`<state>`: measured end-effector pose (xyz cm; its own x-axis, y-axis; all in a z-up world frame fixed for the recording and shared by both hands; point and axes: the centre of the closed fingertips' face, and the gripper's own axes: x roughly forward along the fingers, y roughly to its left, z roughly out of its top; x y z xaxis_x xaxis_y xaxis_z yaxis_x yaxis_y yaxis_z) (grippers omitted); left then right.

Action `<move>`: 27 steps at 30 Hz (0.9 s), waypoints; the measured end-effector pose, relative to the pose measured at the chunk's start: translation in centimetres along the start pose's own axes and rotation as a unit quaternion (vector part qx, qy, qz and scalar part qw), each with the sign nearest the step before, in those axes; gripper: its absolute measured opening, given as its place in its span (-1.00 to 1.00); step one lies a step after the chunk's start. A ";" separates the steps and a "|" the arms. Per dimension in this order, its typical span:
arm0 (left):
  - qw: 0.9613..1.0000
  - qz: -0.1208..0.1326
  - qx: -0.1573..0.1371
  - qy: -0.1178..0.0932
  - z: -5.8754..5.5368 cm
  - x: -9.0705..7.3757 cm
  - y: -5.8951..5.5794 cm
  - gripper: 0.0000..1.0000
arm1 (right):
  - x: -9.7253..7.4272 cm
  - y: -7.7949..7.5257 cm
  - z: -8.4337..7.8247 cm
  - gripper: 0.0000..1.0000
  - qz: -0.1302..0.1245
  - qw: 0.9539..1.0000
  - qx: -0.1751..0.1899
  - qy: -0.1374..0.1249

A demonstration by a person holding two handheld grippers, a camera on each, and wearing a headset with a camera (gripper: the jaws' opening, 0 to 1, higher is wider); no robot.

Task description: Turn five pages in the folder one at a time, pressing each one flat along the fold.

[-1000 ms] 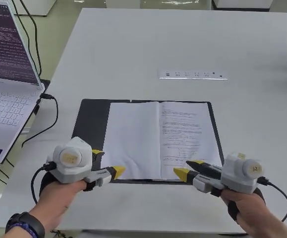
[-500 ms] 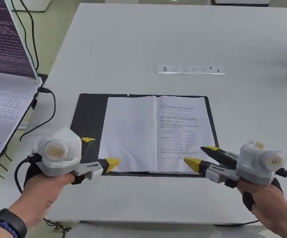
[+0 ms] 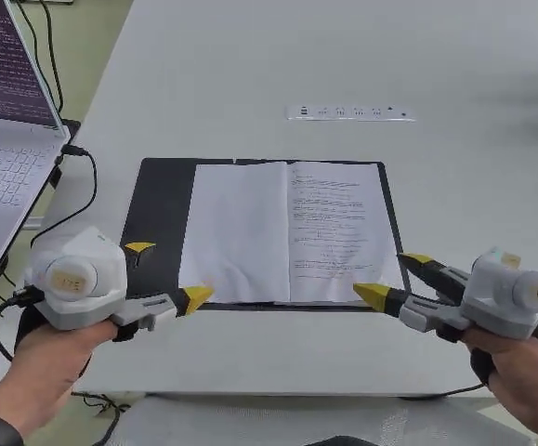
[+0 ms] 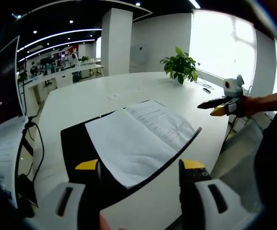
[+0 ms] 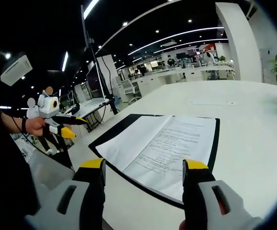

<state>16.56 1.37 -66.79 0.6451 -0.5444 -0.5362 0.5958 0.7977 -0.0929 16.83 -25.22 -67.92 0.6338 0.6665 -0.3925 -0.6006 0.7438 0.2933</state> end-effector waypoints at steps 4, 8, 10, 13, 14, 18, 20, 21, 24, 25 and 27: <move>1.000 0.013 -0.012 -0.003 -0.4 -0.5 0.4 0.36 | -0.7 -0.2 -0.6 0.34 -0.009 1.000 -0.002 0.008; 1.000 0.019 -0.021 -0.002 -0.8 -0.8 0.4 0.40 | -1.2 -0.3 -1.2 0.36 -0.016 1.000 0.003 0.017; 1.000 0.021 -0.022 -0.002 -0.9 -0.8 0.4 0.42 | -1.5 -0.3 -1.2 0.36 -0.017 1.000 0.006 0.015; 1.000 0.019 -0.023 -0.001 -1.0 -0.7 0.1 0.43 | -1.7 -0.3 -1.4 0.37 -0.022 1.000 0.007 0.016; 1.000 0.019 -0.023 0.000 -1.0 -0.6 0.1 0.43 | -1.7 -0.4 -1.5 0.37 -0.024 1.000 0.007 0.016; 1.000 0.015 -0.020 0.003 -0.6 -0.1 -0.2 0.44 | -1.8 -0.6 -1.7 0.37 -0.027 0.999 0.011 0.015; 1.000 0.011 -0.016 0.002 -0.3 0.1 -0.5 0.44 | -1.9 -0.7 -1.7 0.37 -0.028 0.999 0.013 0.014; 1.000 0.010 -0.014 0.002 -0.1 0.3 -0.6 0.44 | -2.0 -0.8 -1.7 0.37 -0.029 0.999 0.015 0.013; 1.000 0.004 -0.009 0.004 0.2 0.8 -1.0 0.44 | -2.1 -1.0 -1.8 0.38 -0.031 0.999 0.019 0.012; 1.000 0.003 -0.008 0.004 0.3 1.0 -1.1 0.44 | -2.1 -1.0 -1.8 0.38 -0.032 0.999 0.020 0.013; 1.000 -0.001 -0.005 0.005 0.6 1.5 -1.3 0.44 | -2.2 -1.0 -1.8 0.39 -0.032 0.999 0.020 0.013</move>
<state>16.99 -0.64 -67.00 0.6388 -0.5440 -0.5441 0.5926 0.7989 -0.1031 15.16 -27.48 -68.95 0.6565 0.6168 -0.4343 -0.5392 0.7863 0.3017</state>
